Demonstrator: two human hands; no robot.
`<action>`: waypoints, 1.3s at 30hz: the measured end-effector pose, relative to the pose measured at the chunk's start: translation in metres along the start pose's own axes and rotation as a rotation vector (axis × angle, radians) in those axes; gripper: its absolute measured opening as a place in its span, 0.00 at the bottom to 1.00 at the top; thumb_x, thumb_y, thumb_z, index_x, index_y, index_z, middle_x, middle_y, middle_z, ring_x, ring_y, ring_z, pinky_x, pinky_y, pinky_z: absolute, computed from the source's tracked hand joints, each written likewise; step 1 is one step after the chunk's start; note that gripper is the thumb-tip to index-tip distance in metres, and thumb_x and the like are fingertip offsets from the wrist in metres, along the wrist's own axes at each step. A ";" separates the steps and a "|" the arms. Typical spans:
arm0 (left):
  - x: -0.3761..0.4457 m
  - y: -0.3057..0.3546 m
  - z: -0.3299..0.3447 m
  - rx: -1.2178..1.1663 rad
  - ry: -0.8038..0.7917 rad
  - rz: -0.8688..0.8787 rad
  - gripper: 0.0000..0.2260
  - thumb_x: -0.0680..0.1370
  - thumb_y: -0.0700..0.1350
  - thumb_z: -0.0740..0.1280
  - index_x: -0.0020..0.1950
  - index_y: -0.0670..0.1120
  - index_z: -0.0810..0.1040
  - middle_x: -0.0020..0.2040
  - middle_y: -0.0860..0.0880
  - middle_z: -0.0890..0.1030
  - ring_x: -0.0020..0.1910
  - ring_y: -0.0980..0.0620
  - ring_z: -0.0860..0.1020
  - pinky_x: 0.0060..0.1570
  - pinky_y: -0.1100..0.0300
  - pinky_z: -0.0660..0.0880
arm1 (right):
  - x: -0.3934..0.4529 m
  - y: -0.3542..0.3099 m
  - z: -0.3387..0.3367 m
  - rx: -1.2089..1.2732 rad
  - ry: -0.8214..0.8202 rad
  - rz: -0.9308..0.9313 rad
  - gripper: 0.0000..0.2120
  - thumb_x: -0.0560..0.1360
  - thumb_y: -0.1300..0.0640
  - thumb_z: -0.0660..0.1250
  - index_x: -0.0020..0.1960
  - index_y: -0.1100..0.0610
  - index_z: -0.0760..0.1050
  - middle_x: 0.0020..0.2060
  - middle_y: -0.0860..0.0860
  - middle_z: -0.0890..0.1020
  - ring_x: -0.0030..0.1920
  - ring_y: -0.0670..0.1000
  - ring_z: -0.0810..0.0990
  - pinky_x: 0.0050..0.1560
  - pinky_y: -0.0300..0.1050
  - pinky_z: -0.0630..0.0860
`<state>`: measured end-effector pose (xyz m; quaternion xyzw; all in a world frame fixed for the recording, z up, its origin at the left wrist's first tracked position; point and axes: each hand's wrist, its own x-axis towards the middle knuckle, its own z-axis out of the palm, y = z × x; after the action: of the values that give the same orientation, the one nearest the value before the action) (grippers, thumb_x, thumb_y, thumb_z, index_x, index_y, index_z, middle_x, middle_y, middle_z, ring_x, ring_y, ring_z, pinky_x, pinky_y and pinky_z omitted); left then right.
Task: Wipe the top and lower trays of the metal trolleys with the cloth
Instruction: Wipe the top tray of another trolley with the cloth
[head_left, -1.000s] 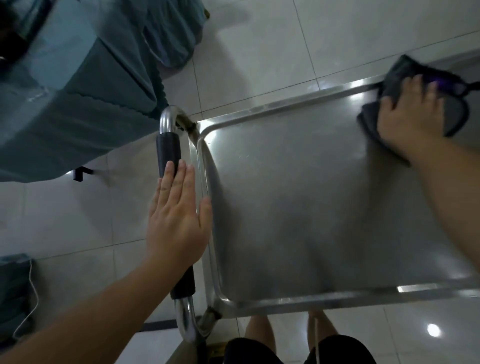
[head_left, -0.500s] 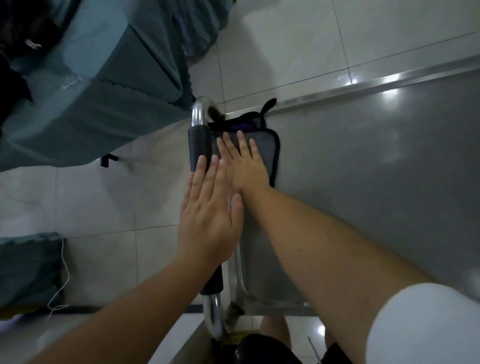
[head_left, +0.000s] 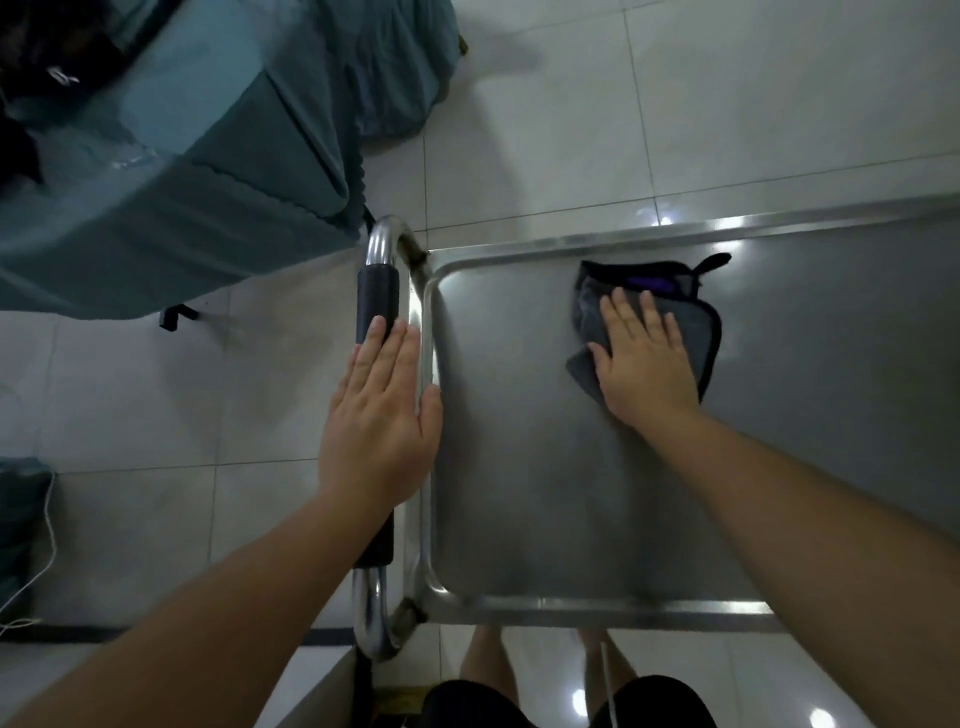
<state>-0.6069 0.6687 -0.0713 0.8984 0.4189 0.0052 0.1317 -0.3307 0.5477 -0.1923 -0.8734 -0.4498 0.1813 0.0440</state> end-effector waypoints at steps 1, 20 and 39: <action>0.000 0.000 0.000 -0.015 0.001 -0.003 0.28 0.87 0.55 0.51 0.86 0.47 0.54 0.86 0.51 0.54 0.84 0.60 0.41 0.80 0.62 0.35 | -0.010 0.003 0.000 -0.011 -0.006 -0.026 0.30 0.86 0.44 0.50 0.85 0.53 0.52 0.84 0.49 0.53 0.83 0.56 0.48 0.82 0.57 0.46; 0.001 0.015 -0.032 0.089 -0.229 0.030 0.30 0.88 0.56 0.49 0.87 0.48 0.44 0.87 0.48 0.44 0.85 0.49 0.37 0.83 0.48 0.40 | -0.185 0.020 -0.065 0.091 -0.545 0.074 0.16 0.86 0.50 0.59 0.70 0.56 0.72 0.62 0.57 0.79 0.59 0.60 0.79 0.60 0.56 0.76; -0.108 0.150 -0.011 -0.052 -0.319 0.138 0.30 0.86 0.61 0.50 0.87 0.52 0.52 0.87 0.48 0.52 0.85 0.47 0.50 0.83 0.46 0.50 | -0.307 0.067 -0.141 0.275 -0.201 0.283 0.16 0.85 0.50 0.57 0.67 0.53 0.76 0.58 0.59 0.82 0.54 0.60 0.80 0.52 0.52 0.76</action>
<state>-0.5658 0.4980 -0.0137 0.9108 0.3297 -0.1174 0.2189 -0.3916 0.2743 0.0080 -0.8911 -0.2960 0.3314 0.0918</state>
